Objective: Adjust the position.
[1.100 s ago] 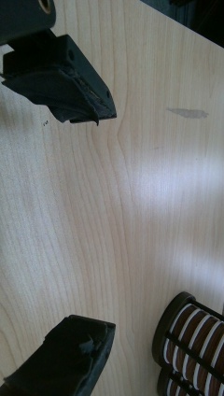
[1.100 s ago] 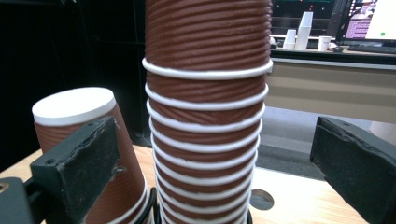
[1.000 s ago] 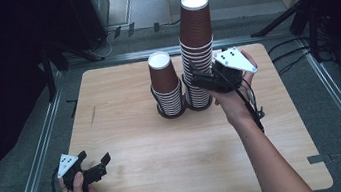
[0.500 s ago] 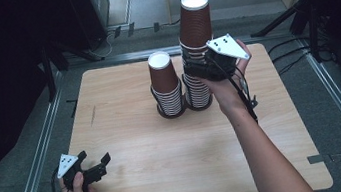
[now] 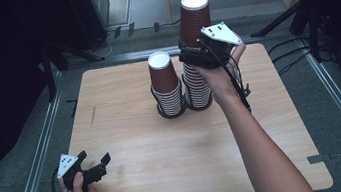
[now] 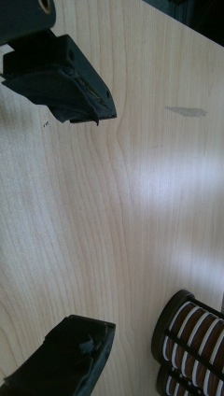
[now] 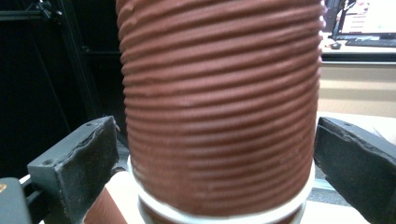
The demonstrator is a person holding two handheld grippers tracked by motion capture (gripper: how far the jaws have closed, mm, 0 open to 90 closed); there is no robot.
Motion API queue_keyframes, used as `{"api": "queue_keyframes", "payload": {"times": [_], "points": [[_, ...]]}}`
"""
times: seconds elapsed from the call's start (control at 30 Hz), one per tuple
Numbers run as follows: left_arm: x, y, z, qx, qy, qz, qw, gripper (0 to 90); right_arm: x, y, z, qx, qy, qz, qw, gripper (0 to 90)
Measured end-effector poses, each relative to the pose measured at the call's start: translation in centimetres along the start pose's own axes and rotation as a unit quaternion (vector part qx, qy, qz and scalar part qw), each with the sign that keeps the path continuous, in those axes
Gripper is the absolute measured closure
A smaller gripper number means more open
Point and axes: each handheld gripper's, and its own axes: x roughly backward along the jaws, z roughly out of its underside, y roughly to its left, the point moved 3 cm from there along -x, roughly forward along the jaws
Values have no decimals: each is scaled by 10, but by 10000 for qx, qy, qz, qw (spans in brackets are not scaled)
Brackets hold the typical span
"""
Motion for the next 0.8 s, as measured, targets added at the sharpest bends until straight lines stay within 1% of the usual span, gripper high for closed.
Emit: {"api": "queue_keyframes", "payload": {"times": [0.13, 0.27, 0.4, 0.43, 0.47, 0.5, 0.53, 0.7, 0.8], "points": [[0, 0, 0, -7, -2, 4, 10000, 9, -4, 0, -3, -6, 29, 15, 10000, 13], [0, 0, 0, 2, -3, 6, 10000, 9, -9, 0, -8, 74, 54, 54, 9999, 12], [0, 0, 0, 20, -7, 5, 10000, 9, -11, 0, -11, 34, 102, 54, 9999, 15], [0, 0, 0, 16, -2, 5, 10000, 9, -12, -1, -12, 16, 110, 62, 9999, 31], [0, 0, 0, 31, -12, 9, 10000, 10, -12, 0, -13, 20, 86, 47, 9999, 76], [0, 0, 0, 31, -12, 9, 10000, 10, -12, 0, -13, 20, 86, 47, 9999, 76], [0, 0, 0, 32, -11, 6, 10000, 9, -11, 1, -13, 107, 42, 75, 9999, 89], [0, 0, 0, 27, -9, 10, 10000, 10, -10, 1, -13, 106, 23, 96, 9999, 94], [0, 1, 0, 28, -11, 11, 10000, 9, -10, 3, -13, 76, 14, 154, 9999, 97]]}}
